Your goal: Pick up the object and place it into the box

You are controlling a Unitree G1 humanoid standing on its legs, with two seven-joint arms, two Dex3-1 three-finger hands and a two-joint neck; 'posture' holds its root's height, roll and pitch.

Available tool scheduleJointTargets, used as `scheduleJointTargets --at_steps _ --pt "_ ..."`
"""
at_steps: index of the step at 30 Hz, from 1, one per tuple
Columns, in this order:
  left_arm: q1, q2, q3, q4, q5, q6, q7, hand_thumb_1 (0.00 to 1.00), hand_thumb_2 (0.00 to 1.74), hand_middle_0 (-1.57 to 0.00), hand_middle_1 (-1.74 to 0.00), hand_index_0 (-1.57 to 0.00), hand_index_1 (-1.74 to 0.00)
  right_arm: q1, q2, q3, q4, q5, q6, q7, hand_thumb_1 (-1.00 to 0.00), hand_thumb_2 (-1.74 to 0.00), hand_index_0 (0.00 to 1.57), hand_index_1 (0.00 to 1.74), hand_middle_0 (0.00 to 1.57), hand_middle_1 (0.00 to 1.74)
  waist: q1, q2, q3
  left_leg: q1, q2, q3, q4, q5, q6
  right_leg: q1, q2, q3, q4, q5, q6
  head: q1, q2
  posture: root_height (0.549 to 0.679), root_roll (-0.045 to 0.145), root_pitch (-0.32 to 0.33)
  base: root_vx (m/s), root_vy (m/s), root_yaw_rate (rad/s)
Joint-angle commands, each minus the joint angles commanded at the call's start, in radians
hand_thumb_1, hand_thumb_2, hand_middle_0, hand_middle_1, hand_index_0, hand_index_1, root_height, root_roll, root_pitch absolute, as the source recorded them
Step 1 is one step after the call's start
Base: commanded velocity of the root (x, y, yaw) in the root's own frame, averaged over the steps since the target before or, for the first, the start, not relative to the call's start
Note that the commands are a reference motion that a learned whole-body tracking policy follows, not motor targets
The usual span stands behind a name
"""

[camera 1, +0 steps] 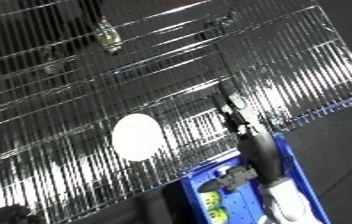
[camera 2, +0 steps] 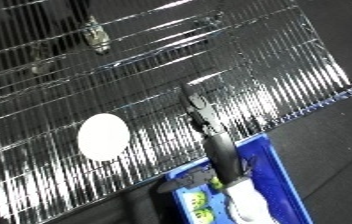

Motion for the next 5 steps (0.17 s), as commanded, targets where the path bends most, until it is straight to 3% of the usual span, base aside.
scheduleJointTargets --at_steps 5 --pt "0.005 0.004 -0.004 -0.012 0.011 0.010 -0.004 1.00 1.74 -1.57 -1.74 -1.57 -1.74 -0.001 0.014 0.009 0.011 -0.005 -0.005 0.016 0.00 0.00 0.00 0.00 0.00 0.00 0.015 -0.005 0.000 -0.012 0.004 -0.008 -0.006 0.011 -0.0011 -0.012 -0.0024 -0.013 0.008 0.000 0.0068 -0.040 -0.004 0.634 0.050 0.052 0.008 -0.035 0.143"
